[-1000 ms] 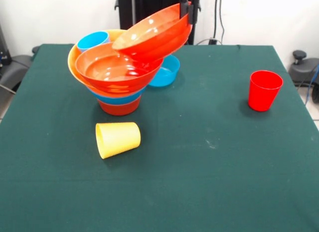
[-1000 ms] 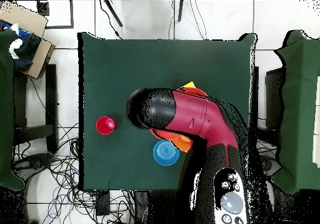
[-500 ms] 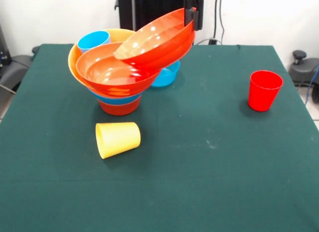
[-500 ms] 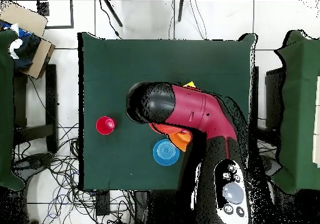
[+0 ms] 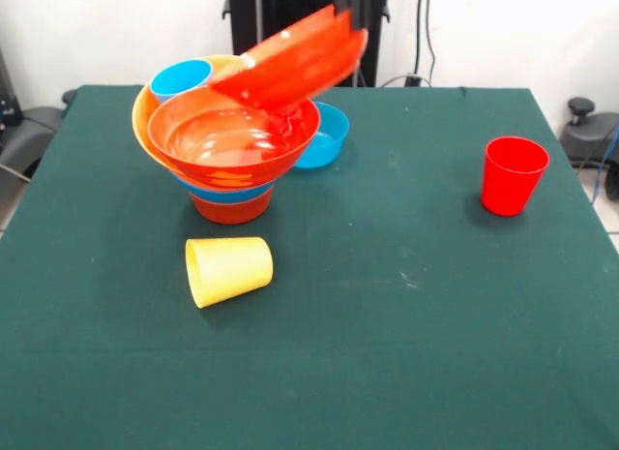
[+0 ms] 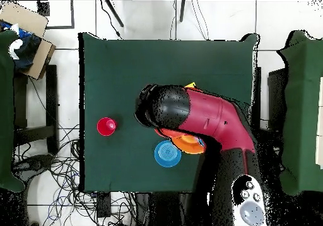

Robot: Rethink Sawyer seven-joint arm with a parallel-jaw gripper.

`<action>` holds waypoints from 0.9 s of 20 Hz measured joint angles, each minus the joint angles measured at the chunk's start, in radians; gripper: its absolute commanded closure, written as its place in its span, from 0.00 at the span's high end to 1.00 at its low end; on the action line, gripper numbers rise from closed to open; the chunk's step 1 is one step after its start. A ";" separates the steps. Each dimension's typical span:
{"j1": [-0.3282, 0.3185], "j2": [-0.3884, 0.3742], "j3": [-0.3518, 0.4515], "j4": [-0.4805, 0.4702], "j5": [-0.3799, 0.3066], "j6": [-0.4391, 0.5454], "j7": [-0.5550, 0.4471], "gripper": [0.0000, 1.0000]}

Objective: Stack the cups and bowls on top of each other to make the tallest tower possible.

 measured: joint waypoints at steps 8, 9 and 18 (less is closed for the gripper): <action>-0.066 -0.129 0.000 0.078 -0.022 0.018 0.000 0.00; -0.071 -0.137 0.000 0.084 -0.025 0.018 0.000 0.00; -0.117 -0.164 0.023 0.120 -0.073 0.018 0.000 1.00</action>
